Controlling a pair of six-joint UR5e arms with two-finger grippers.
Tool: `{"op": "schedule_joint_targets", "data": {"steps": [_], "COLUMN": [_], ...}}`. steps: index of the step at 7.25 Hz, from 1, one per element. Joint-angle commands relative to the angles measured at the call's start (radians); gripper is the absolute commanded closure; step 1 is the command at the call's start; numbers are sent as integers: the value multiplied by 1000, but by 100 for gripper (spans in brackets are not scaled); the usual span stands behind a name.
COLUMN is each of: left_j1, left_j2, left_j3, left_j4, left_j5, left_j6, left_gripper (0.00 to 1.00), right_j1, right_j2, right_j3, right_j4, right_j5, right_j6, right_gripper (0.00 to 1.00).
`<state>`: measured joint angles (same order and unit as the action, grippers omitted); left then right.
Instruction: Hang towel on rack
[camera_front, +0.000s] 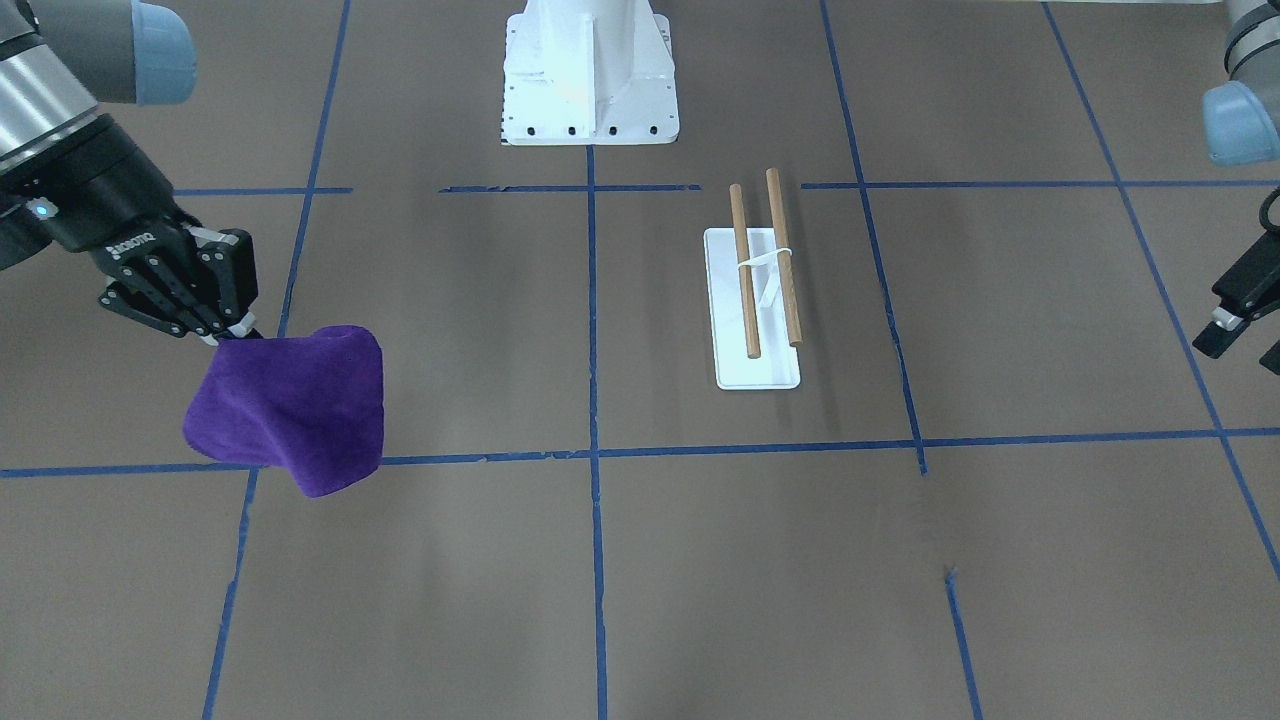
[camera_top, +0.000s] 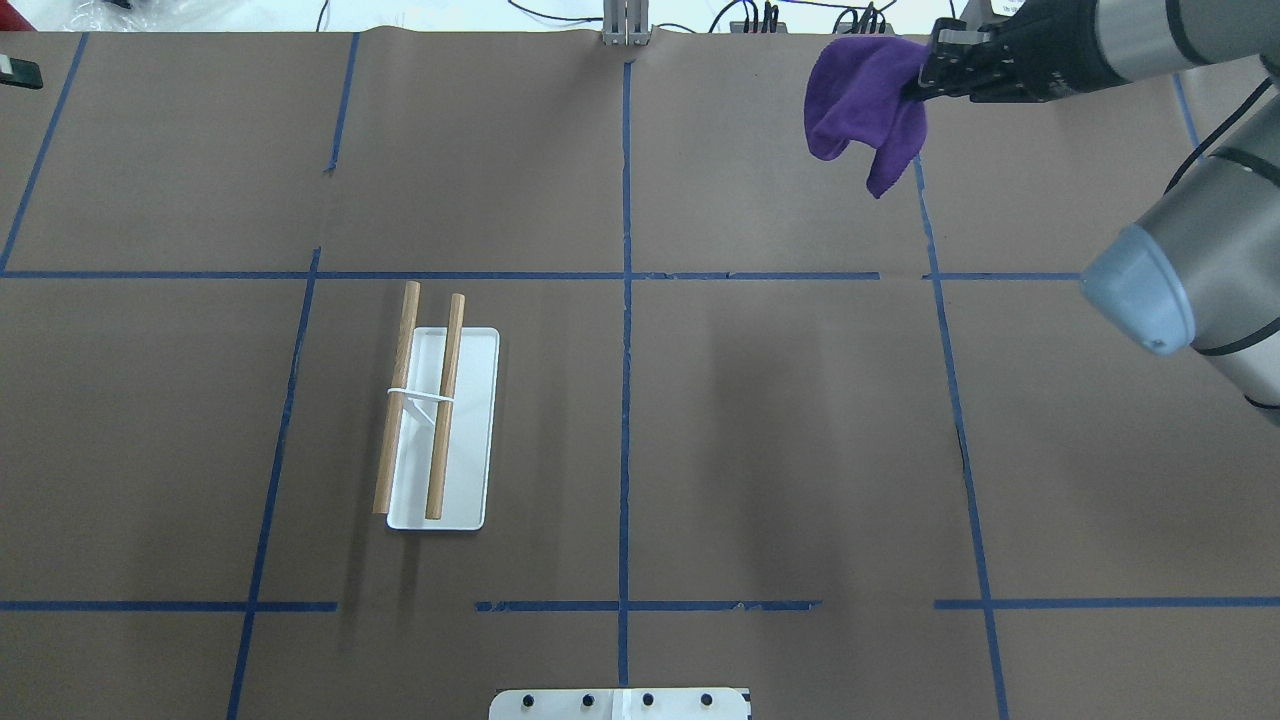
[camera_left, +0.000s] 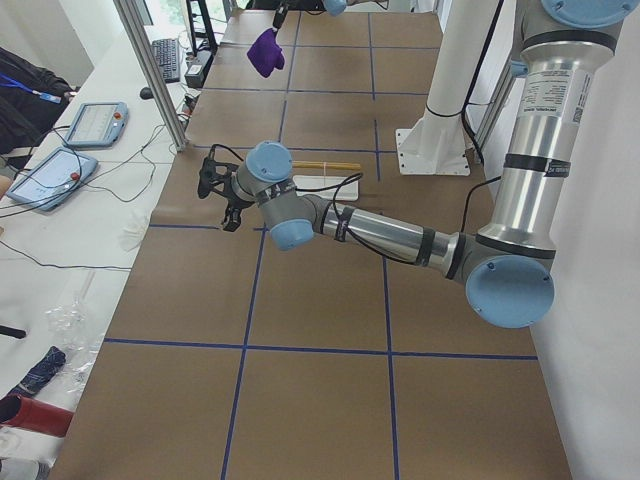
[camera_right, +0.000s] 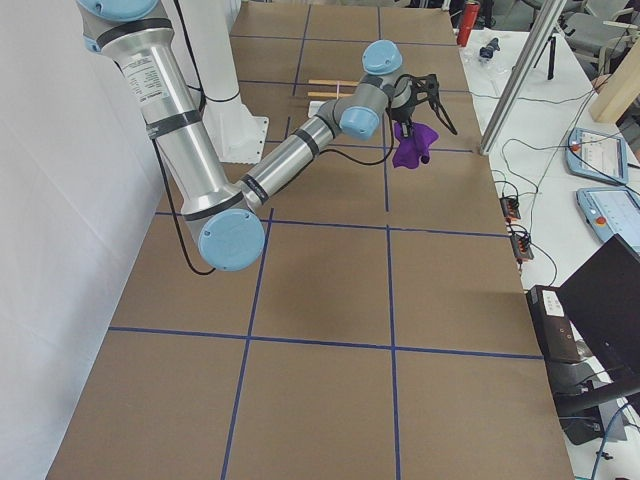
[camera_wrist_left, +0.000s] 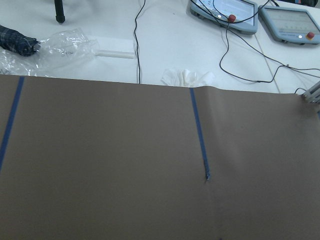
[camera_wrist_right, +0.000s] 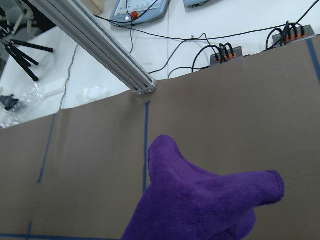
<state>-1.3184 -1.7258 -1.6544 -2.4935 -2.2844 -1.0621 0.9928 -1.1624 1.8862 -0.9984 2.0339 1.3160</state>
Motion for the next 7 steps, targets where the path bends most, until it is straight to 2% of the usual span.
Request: {"op": "schedule_joint_targets", "data": {"steps": [1,2,3,4,5,6,7], "left_j1": [77,115,163,216,297,376,445], "left_j2": [-12,-53,-116,-148,-153,-213,-231], "left_j3": [-2,-2,-5,-16,-30,-31,-34], "left_j4": [-181,-249,-261,-278,-342,-344,-337], "left_j5": [6,29,43,89,185,233,233], "left_j6": [-299,-458,-618,-721,-783,-815,-819], "left_gripper": [0,0,0,0,0,0,0], "right_j1": [-145,-245,-344,-441,-506,-522,-522], "right_j2": [-3,0,4,4,3,6,12], "right_j3": [30,72,106,128,128,131,136], "right_j4": [174,176,179,219,265,268,270], "right_j5": [-203,-301,-408,-528,-608,-627,-629], "right_j6": [250,267,291,308,309,307,307], "right_gripper": [100,100,100,100,100,100,100]}}
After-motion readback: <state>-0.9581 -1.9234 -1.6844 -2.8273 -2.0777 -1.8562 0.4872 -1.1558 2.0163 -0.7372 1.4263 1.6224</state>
